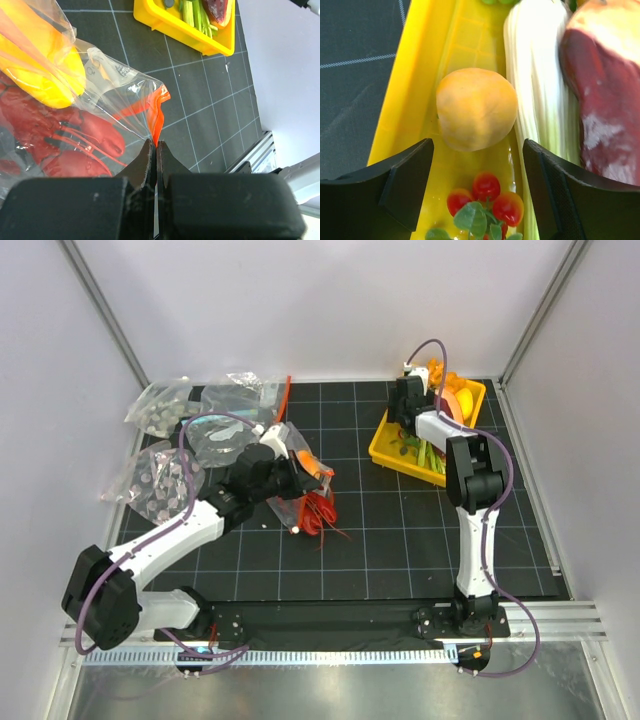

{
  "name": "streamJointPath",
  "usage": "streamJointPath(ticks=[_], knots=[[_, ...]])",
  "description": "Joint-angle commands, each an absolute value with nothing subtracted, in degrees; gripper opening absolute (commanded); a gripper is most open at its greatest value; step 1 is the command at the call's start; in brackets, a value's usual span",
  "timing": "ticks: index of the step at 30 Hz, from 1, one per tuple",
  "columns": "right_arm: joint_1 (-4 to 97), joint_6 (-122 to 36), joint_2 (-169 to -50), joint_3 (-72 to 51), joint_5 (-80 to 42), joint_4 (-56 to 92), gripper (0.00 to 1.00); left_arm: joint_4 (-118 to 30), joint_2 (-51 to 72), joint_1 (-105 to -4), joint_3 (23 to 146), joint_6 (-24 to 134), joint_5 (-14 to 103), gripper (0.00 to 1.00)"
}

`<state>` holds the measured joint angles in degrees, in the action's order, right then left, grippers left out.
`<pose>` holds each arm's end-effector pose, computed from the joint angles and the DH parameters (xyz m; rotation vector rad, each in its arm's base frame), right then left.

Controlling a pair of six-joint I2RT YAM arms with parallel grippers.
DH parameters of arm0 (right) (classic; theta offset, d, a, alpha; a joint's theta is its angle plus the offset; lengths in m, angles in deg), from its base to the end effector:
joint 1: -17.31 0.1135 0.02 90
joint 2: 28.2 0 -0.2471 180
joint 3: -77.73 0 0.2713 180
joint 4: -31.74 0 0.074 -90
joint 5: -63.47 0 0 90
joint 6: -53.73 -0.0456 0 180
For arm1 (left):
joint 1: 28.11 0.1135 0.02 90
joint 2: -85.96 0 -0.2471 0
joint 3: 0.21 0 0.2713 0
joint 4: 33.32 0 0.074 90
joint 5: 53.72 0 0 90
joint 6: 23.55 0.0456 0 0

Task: Place the food in the zip-top bag and seal the zipper
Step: Pick up the fake fruit from the bin.

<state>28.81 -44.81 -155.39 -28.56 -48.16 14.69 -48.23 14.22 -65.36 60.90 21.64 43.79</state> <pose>0.5076 0.0861 0.1420 0.1469 2.1832 -0.2248 0.2486 -0.1965 0.2467 -0.0535 2.1719 -1.0059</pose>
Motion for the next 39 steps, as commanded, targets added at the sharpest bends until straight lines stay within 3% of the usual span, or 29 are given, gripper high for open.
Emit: streamJointPath(ticks=[1, 4, 6, 8, 10, 16, 19, 23, 27, 33, 39], knots=[[28.56, -42.69, -155.9, -32.85, -47.02, 15.37, 0.75, -44.16, 13.98, -65.2, 61.96, 21.28, 44.89, 0.0], [28.38, -42.78, -155.29, -31.47, -45.7, 16.66, 0.65, -44.16, 14.51, -65.2, 61.96, 21.28, 45.16, 0.0], [28.38, -43.04, -154.67, -30.32, -44.73, 18.43, 0.65, -44.16, 14.77, -65.11, 61.78, 21.28, 45.16, 0.0], [28.38, -42.95, -155.37, -31.89, -44.55, 17.47, 0.69, -44.16, 15.12, -65.11, 61.61, 21.37, 44.81, 0.0], [28.47, -42.51, -157.38, -34.87, -45.24, 15.2, 0.79, -44.16, 15.3, -65.2, 61.52, 21.45, 44.54, 0.0], [28.29, -42.34, -160.2, -39.18, -45.34, 14.13, 0.81, -44.07, 14.07, -65.2, 61.96, 21.45, 45.6, 0.0], [27.59, -42.95, -162.31, -42.52, -44.55, 11.58, 0.73, -44.07, 13.28, -65.2, 62.05, 21.45, 45.77, 0.0], [26.27, -44.09, -161.97, -42.01, -41.74, 11.66, 0.5, -44.07, 12.93, -65.2, 62.31, 21.54, 46.12, 0.0], [26.36, -44.53, -158.12, -37.27, -40.86, 15.08, 0.42, -44.34, 13.19, -65.2, 62.48, 21.98, 45.69, 0.0], [28.11, -40.94, -148.36, -32.0, -41.82, 12.37, 0.41, -44.78, 13.28, -65.2, 63.01, 22.07, 46.56, 0.0], [38.29, -39.34, -131.84, -15.57, -47.96, 14.92, 0.4, -44.95, 12.49, -65.11, 63.89, 21.1, 49.72, 0.0]])
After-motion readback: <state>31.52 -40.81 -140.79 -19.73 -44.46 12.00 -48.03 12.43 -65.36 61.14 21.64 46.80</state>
